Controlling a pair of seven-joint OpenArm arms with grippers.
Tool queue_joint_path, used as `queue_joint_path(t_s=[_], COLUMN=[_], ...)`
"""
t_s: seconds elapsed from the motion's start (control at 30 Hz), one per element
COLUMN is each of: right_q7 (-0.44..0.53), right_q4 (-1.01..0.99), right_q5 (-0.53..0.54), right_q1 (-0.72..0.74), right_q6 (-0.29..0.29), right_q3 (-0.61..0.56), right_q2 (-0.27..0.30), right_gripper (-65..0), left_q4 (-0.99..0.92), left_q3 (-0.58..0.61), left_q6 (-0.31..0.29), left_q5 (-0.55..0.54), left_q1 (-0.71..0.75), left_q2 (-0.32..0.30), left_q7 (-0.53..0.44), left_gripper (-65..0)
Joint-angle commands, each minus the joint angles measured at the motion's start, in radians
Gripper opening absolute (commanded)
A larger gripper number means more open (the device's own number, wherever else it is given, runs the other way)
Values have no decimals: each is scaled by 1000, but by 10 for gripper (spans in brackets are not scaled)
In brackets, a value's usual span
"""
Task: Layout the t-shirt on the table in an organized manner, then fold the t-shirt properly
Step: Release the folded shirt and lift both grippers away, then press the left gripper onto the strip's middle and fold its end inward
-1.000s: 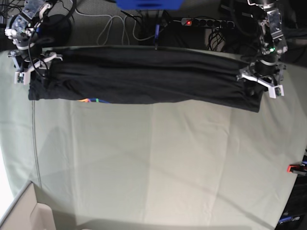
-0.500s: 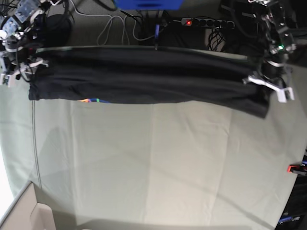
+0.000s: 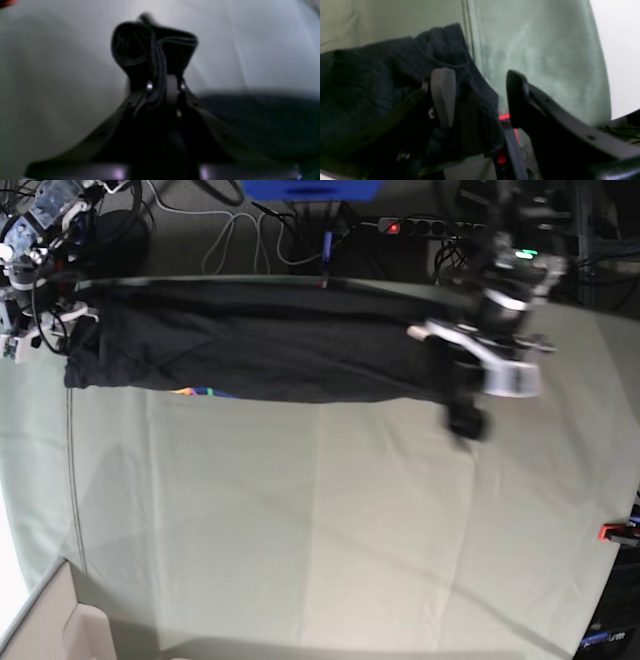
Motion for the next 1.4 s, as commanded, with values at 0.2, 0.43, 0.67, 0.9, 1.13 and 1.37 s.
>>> queue_joint_path(t_s=[0.2, 0.43, 0.67, 0.9, 1.13, 1.37], right_q7=[23, 23, 23, 23, 23, 22], right_q4=[17, 16, 16, 16, 16, 16], right_q5=[18, 18, 18, 18, 18, 18], right_q1=[23, 28, 22, 20, 20, 32], right_q6=[-4, -4, -4, -4, -4, -4], right_q3=[31, 32, 32, 32, 32, 78], right_q2=[22, 45, 45, 45, 45, 42], right_gripper=[-321, -321, -319, -319, -319, -280], left_q4=[-14, -157, -215, -249, -249, -249], left_q3=[270, 416, 487, 588, 615, 646], left_q6=[-10, -10, 96, 145, 145, 138], left_q5=[295, 473, 473, 473, 473, 473], left_q1=[-12, -78, -111, -144, -148, -148], left_q2=[127, 160, 160, 160, 160, 160], left_q7=[-40, -42, -39, -39, -37, -10], left_gripper=[-650, -650, -613, -607, -606, -490])
